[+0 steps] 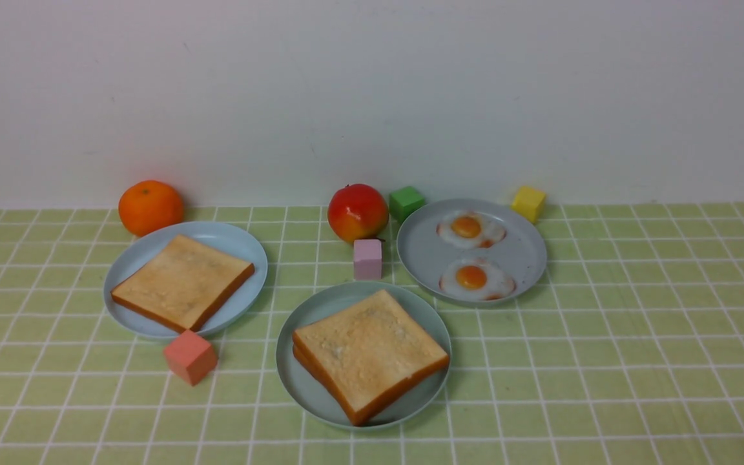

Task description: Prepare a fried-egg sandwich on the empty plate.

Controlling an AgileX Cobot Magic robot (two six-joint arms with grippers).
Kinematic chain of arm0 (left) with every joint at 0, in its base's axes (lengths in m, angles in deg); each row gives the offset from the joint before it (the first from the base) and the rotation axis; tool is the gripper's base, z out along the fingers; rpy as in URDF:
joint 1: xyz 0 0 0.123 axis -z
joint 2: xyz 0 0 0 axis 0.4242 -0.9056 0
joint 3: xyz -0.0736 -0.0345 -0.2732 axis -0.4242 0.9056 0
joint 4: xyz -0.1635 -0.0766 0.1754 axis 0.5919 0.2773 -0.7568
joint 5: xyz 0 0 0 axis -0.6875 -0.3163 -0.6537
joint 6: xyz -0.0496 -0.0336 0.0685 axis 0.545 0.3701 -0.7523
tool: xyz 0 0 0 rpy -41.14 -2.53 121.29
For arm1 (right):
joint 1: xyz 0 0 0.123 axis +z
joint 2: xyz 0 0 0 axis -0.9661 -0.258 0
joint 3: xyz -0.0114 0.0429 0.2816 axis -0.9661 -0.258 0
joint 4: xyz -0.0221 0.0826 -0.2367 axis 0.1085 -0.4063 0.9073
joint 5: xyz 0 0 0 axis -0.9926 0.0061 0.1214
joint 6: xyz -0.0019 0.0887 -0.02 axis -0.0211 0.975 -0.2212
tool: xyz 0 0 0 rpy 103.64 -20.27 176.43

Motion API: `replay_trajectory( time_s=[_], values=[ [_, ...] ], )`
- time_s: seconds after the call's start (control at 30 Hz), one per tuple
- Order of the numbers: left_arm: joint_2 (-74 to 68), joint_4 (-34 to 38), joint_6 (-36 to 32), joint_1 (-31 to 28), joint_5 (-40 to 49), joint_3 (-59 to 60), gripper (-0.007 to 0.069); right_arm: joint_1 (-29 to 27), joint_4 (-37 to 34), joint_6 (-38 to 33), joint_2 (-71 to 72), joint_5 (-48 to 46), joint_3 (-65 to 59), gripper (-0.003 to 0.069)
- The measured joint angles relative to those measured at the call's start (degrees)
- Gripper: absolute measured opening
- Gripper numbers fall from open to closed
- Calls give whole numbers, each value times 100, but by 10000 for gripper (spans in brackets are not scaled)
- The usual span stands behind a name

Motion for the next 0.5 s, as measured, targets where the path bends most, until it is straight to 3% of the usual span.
replay_trajectory(
  time_s=[0.5],
  values=[
    [0, -2, 28, -4, -6, 0, -13, 0, 0, 0, 0, 0, 0, 19]
  ],
)
